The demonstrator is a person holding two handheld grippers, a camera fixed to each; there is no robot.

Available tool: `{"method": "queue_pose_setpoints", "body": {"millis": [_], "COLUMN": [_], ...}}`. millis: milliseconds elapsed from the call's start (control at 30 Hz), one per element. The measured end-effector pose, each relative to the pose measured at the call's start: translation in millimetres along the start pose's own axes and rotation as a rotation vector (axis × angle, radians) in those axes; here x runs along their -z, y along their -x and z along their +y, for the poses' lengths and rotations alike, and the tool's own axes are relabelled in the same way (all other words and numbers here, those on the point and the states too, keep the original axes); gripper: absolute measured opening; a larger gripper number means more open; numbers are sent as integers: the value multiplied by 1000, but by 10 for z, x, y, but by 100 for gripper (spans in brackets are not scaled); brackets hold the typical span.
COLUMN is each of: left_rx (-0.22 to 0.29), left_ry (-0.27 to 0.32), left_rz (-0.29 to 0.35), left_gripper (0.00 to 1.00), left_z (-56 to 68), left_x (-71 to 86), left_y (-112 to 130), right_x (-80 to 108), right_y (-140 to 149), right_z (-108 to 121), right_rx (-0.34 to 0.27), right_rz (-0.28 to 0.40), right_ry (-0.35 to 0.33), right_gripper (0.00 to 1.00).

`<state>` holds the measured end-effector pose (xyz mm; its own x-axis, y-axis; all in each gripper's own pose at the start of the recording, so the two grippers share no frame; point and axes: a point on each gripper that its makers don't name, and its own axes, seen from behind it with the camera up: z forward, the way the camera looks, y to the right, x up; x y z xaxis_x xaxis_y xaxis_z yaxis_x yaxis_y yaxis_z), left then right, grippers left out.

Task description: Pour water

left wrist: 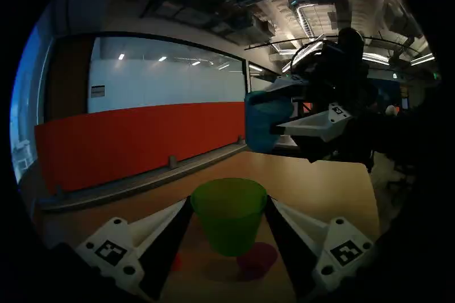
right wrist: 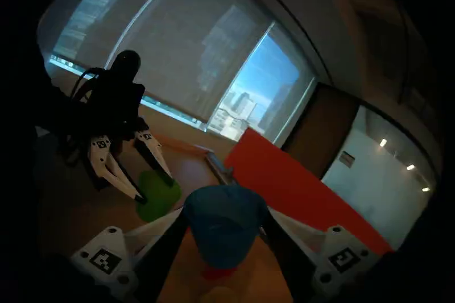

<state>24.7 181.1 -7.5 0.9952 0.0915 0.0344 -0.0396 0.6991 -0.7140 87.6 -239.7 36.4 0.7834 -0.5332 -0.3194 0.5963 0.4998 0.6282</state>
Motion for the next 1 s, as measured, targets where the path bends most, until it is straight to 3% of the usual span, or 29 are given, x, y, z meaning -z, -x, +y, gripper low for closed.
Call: {"method": "queue_pose_setpoints", "body": {"millis": [1000], "left_rx": [-19], "left_ry": [41], "left_rz": [4], "left_gripper": [89], "left_z": [181], "left_x": [-84], "left_y": [-29], "right_x": [-296], "right_y": [-362], "right_z": [110], "right_rx": [324], "right_rz": [10], "right_ry": [16], "right_gripper": [90]}}
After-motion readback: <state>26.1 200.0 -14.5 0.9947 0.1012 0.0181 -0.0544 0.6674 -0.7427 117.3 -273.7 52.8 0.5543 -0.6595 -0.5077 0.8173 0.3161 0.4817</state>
